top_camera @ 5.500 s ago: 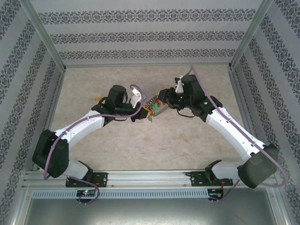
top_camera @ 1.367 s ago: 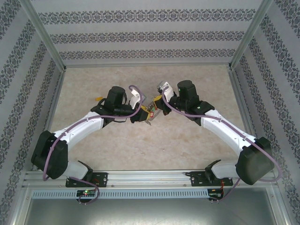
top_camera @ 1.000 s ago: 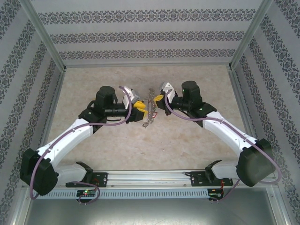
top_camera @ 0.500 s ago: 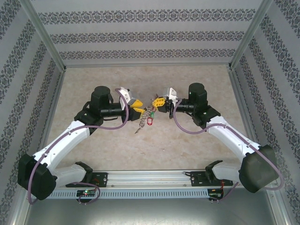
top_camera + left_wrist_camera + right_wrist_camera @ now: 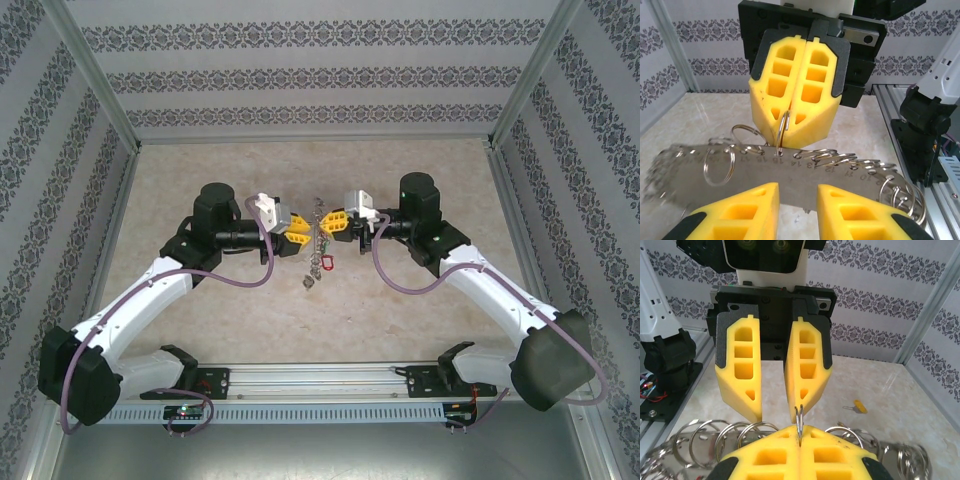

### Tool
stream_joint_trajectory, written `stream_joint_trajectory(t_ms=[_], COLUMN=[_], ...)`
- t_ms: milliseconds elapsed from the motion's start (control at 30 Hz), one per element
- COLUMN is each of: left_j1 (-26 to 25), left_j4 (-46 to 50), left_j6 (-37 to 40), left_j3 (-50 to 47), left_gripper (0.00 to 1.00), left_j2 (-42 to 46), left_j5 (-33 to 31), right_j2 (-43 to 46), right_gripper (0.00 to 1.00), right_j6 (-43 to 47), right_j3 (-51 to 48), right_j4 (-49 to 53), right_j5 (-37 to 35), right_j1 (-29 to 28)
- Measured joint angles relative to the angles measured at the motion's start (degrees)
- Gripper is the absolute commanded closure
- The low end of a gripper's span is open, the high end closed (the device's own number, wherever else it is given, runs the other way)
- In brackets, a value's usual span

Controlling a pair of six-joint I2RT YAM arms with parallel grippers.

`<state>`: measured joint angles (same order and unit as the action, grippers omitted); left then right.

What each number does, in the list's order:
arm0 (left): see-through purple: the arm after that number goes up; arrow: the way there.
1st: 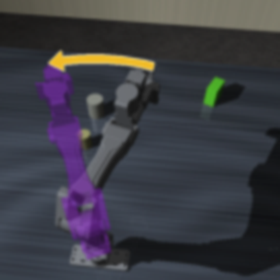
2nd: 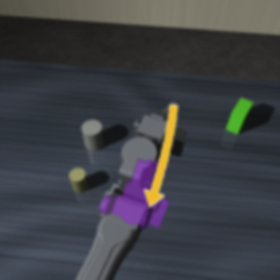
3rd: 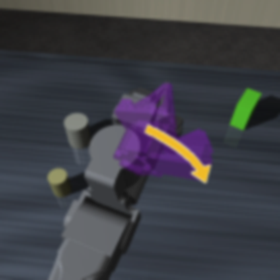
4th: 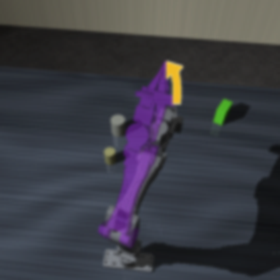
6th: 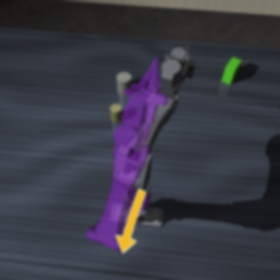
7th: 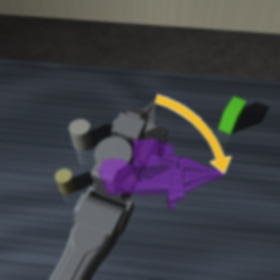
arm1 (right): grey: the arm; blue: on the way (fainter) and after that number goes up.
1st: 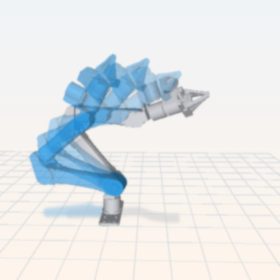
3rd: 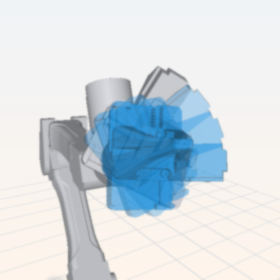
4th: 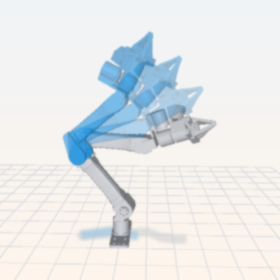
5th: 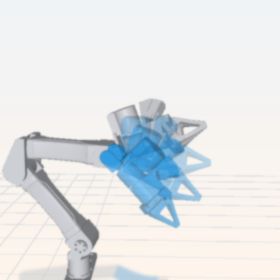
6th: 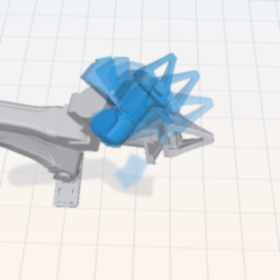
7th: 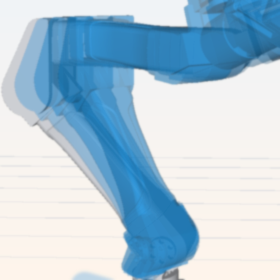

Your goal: Put the keys on the keyring

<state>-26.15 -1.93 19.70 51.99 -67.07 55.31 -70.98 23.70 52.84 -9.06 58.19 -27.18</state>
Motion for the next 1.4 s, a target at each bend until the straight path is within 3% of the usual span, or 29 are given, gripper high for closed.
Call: stream_joint_trajectory(t_ms=[533,667,1067,1400], left_j1=[-1.51,-1.60,-1.66,-1.66], left_j4=[-0.74,-0.90,-0.90,-0.26], left_j6=[4.55,5.25,6.54,7.74], left_j3=[0.52,0.55,0.55,0.52], left_gripper=[0.87,0.94,0.84,0.84], left_j2=[-0.83,-0.83,-0.83,-0.83], left_j5=[0.26,0.11,-0.52,-2.69], right_j2=[-1.14,-1.18,-1.18,-1.18], right_gripper=[1.00,1.00,1.00,1.00], right_j6=[3.34,3.74,4.17,5.20], right_j3=[1.44,1.81,1.86,1.86], right_j4=[3.50,4.24,4.81,5.92], right_j5=[-0.09,-0.22,-0.42,-1.66], right_j1=[-0.85,-1.11,-1.22,-1.20])
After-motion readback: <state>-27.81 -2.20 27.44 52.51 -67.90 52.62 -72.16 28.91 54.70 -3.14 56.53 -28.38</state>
